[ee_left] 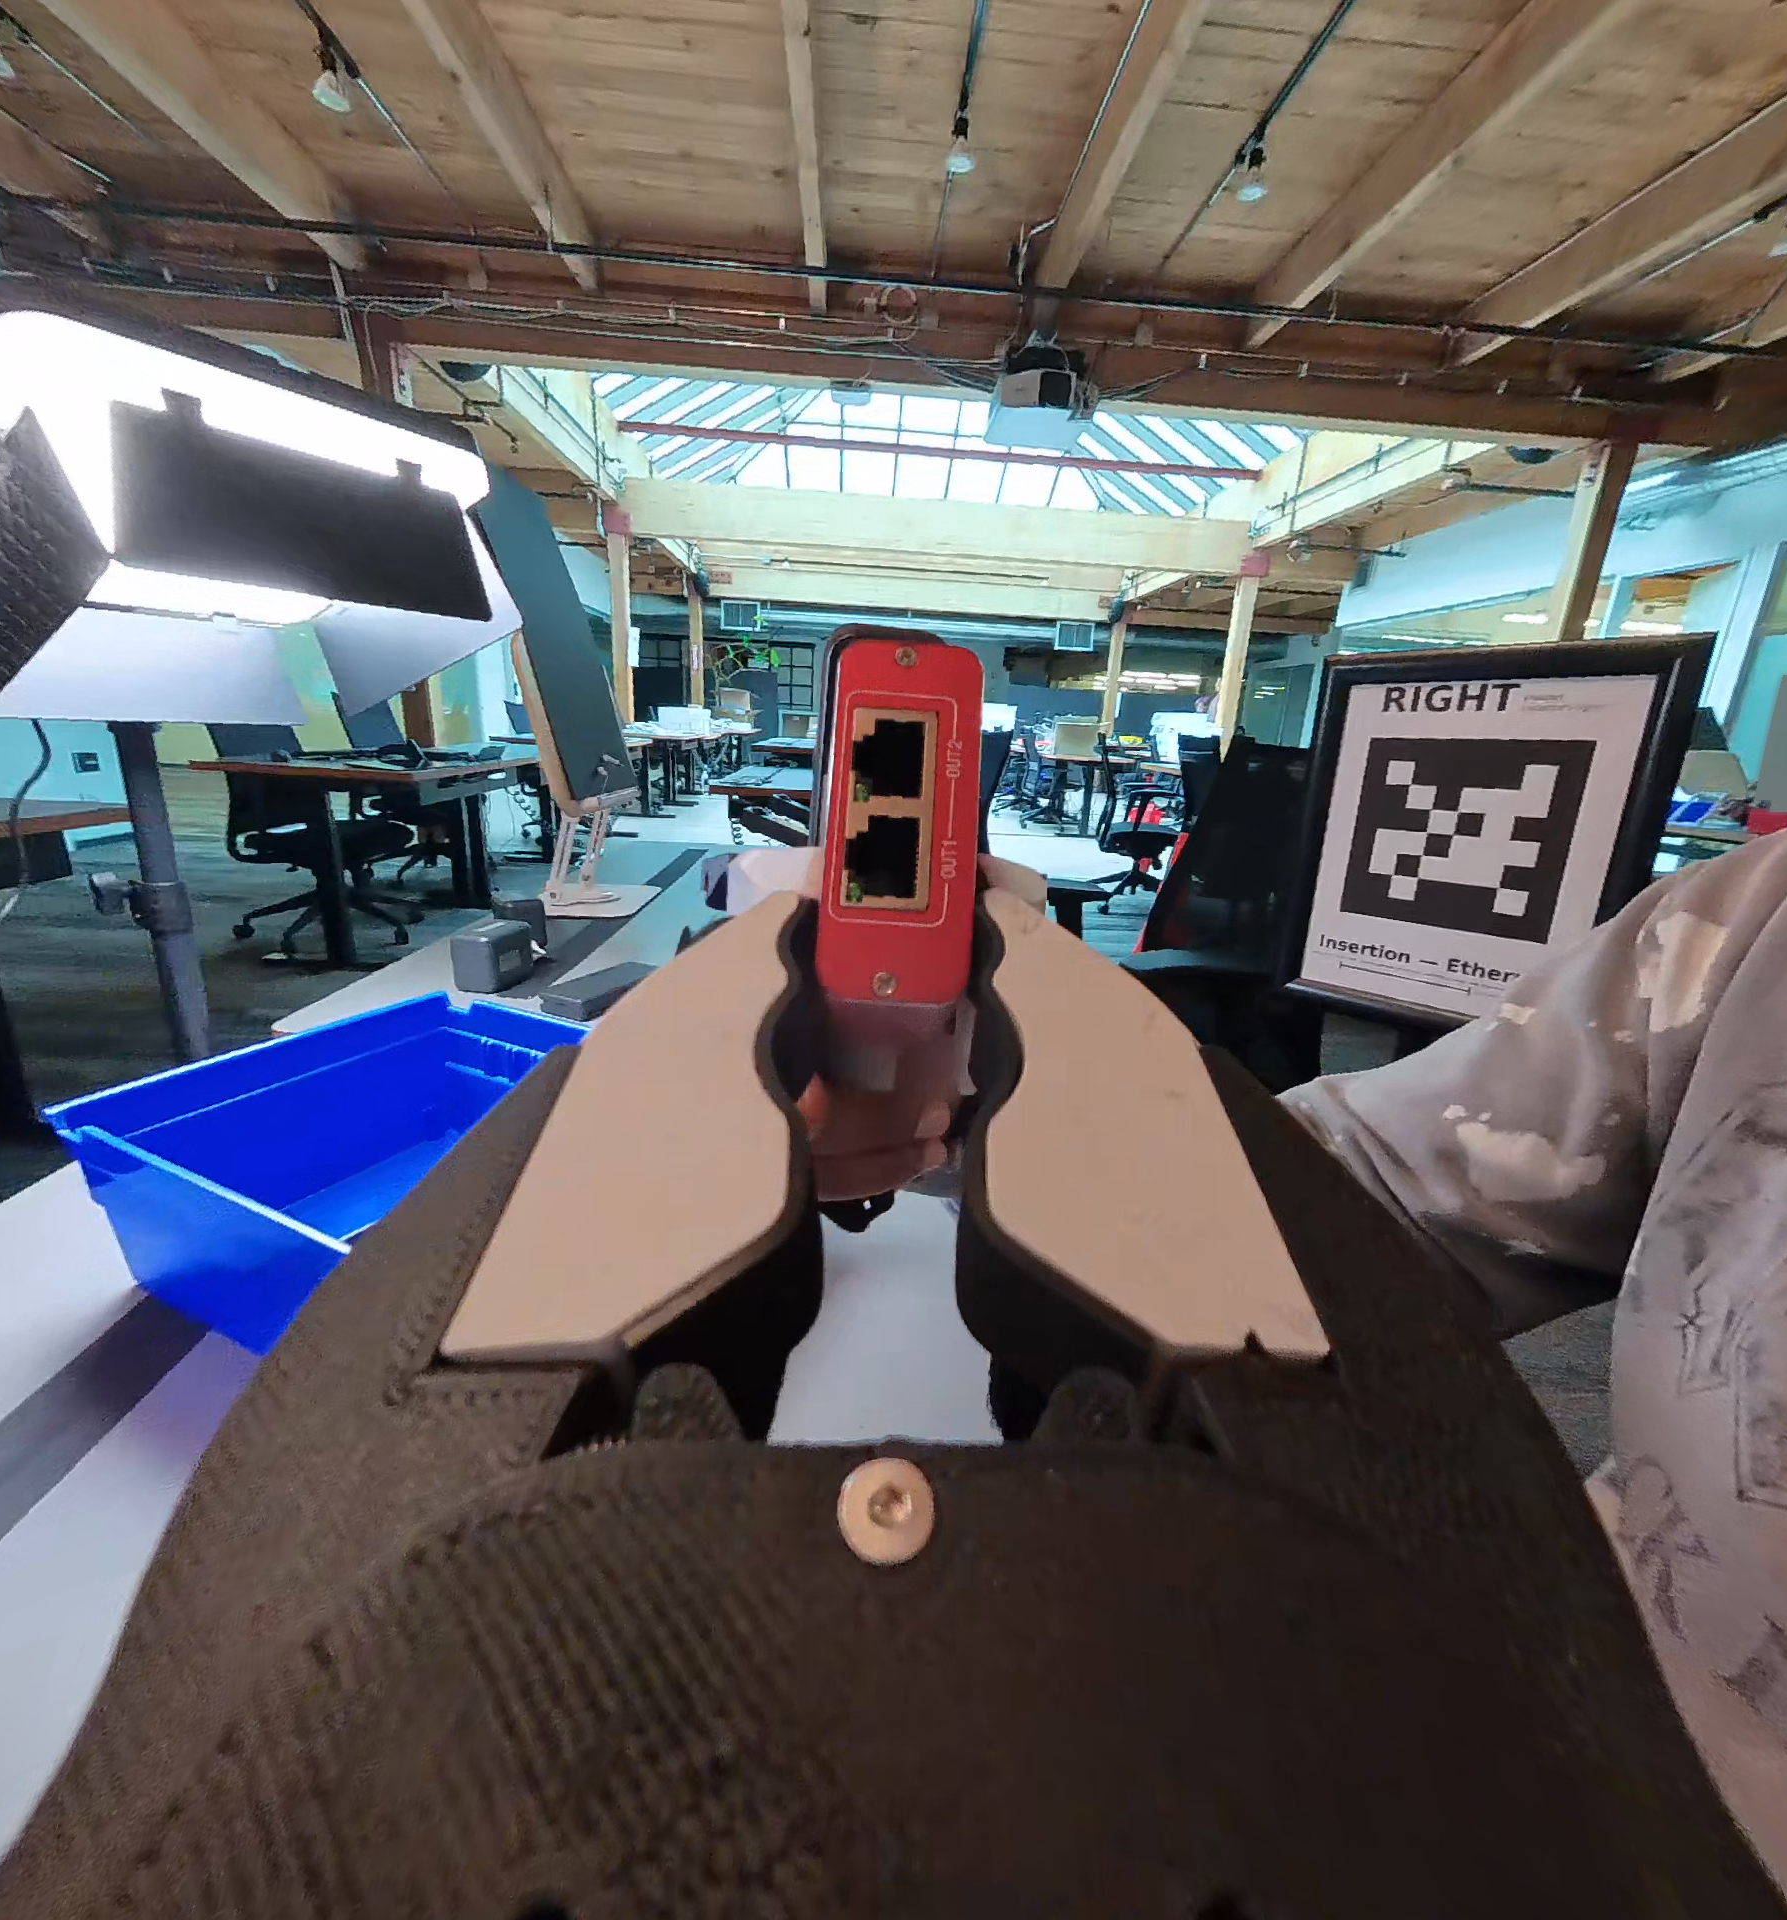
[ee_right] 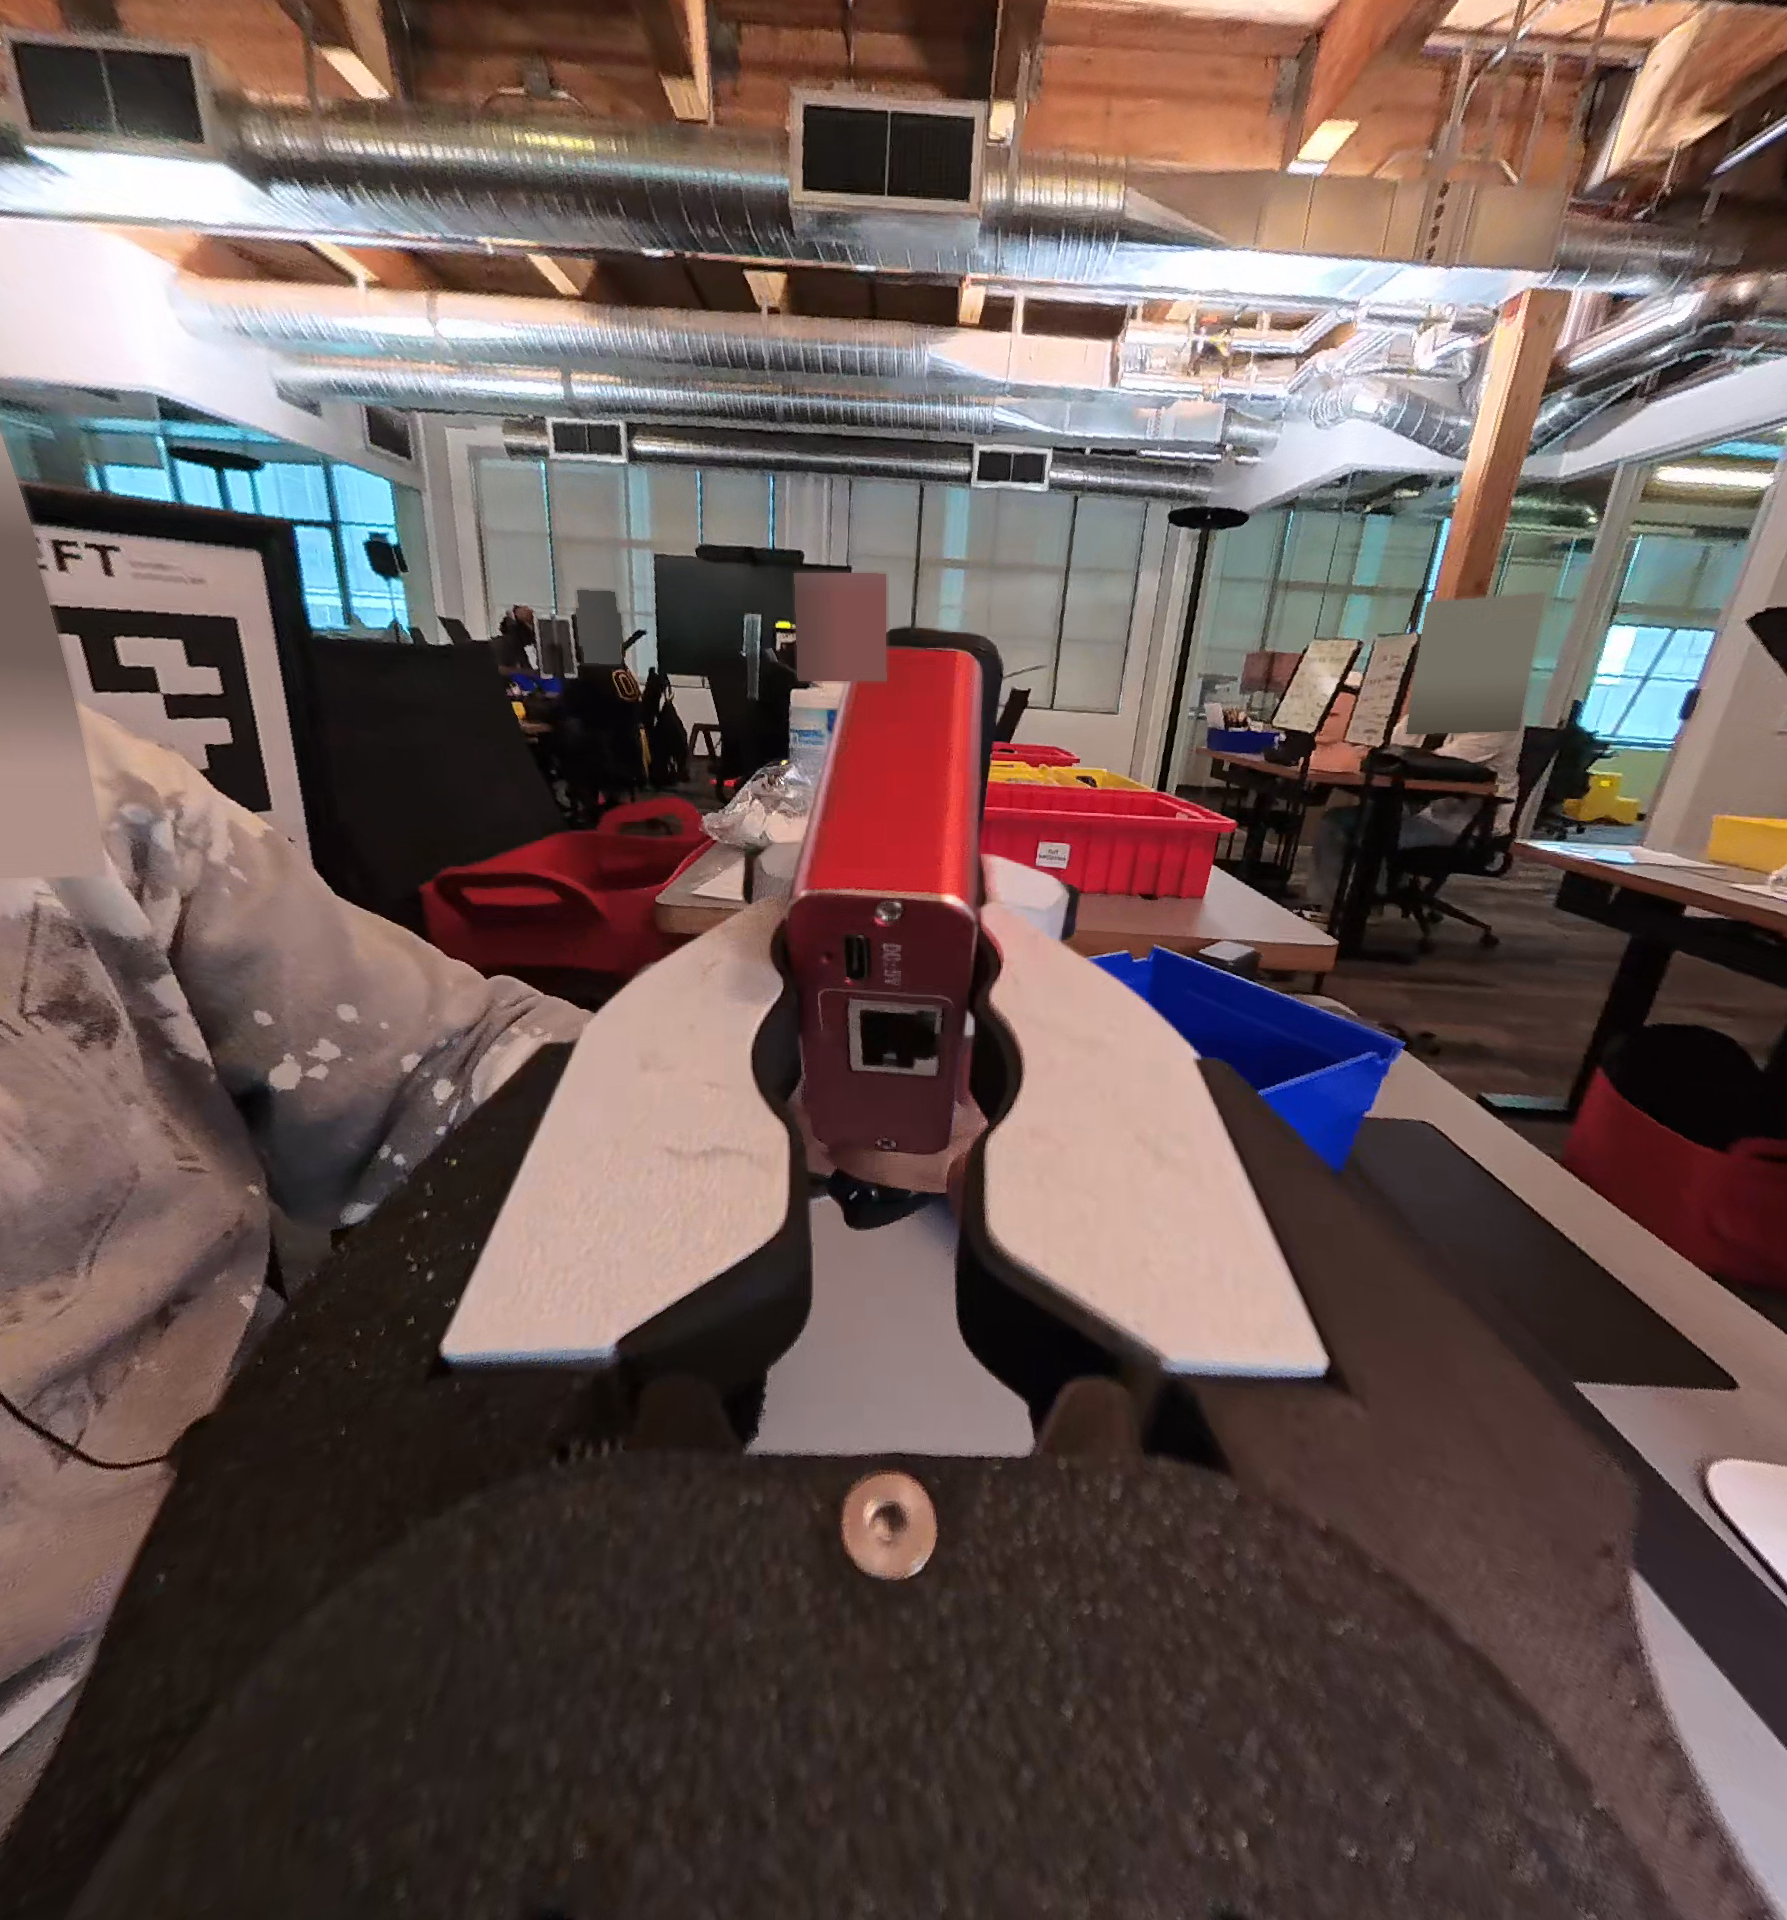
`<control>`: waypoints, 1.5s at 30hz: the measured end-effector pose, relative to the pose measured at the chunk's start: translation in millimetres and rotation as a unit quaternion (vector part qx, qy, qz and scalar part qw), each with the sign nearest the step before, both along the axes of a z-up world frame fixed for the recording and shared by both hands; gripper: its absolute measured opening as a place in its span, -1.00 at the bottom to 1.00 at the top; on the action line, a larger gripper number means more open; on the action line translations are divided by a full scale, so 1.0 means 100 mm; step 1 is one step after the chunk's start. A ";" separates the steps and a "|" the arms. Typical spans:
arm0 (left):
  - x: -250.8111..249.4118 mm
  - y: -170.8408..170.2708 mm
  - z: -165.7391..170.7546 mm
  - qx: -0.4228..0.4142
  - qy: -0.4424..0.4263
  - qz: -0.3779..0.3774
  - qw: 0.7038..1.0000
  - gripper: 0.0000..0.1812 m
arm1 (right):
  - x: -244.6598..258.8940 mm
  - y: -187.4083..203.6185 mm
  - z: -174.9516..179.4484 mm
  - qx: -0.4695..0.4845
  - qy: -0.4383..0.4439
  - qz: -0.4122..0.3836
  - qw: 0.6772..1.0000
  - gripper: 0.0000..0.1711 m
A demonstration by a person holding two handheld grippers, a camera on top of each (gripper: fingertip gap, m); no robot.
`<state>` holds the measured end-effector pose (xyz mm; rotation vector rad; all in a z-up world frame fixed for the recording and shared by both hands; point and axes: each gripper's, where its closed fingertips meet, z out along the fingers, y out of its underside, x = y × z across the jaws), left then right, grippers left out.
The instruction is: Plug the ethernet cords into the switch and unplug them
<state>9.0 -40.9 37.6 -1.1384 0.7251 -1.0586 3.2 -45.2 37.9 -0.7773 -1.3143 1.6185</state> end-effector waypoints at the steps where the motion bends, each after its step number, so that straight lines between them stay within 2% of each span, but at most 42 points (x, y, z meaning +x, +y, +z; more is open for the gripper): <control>1: 0.00 0.00 0.00 0.001 -0.001 0.000 1.000 -0.70 | 0.00 0.00 -0.01 0.003 -0.002 -0.002 1.000 -0.67; 10: -0.07 0.00 -0.03 -0.025 0.038 -0.005 0.999 -0.66 | 0.00 0.07 -0.01 -0.001 -0.019 -0.021 1.000 -0.70; 12: -0.25 0.03 0.03 -0.026 0.056 0.029 0.998 -0.59 | 0.04 0.13 0.02 -0.007 -0.016 -0.029 0.999 -0.69; 15: -0.72 0.11 0.11 -0.022 0.112 0.126 0.985 -0.54 | 0.13 0.26 0.05 -0.013 -0.012 -0.049 0.999 -0.70; 18: -1.28 0.20 0.04 -0.034 0.212 0.227 0.950 -0.55 | 0.21 0.36 0.10 -0.028 -0.001 -0.053 0.998 -0.70; 21: -1.85 0.27 -0.35 -0.067 0.369 0.302 0.877 -0.58 | 0.24 0.41 0.10 -0.036 0.001 -0.057 0.998 -0.69; 25: -2.44 0.19 -1.11 -0.095 0.535 0.318 0.777 -0.65 | 0.23 0.40 0.08 -0.042 0.003 -0.053 0.998 -0.69; 28: -2.75 0.12 -1.60 -0.099 0.610 0.300 0.727 -0.69 | 0.19 0.42 0.02 -0.053 -0.005 -0.050 0.997 -0.70; 30: -2.86 0.11 -1.78 -0.091 0.635 0.286 0.712 -0.67 | 0.17 0.43 -0.02 -0.064 -0.010 -0.045 0.997 -0.70; 34: -2.96 0.22 -1.93 -0.045 0.686 0.262 0.677 -0.61 | 0.14 0.49 -0.10 -0.080 -0.017 -0.042 0.996 -0.70; 42: -2.94 0.37 -2.17 0.001 0.743 0.197 0.639 -0.61 | 0.14 0.60 -0.24 -0.095 -0.030 -0.037 0.994 -0.70; 45: -2.93 0.41 -2.21 0.016 0.748 0.194 0.634 -0.68 | 0.14 0.65 -0.29 -0.099 -0.037 -0.043 0.993 -0.70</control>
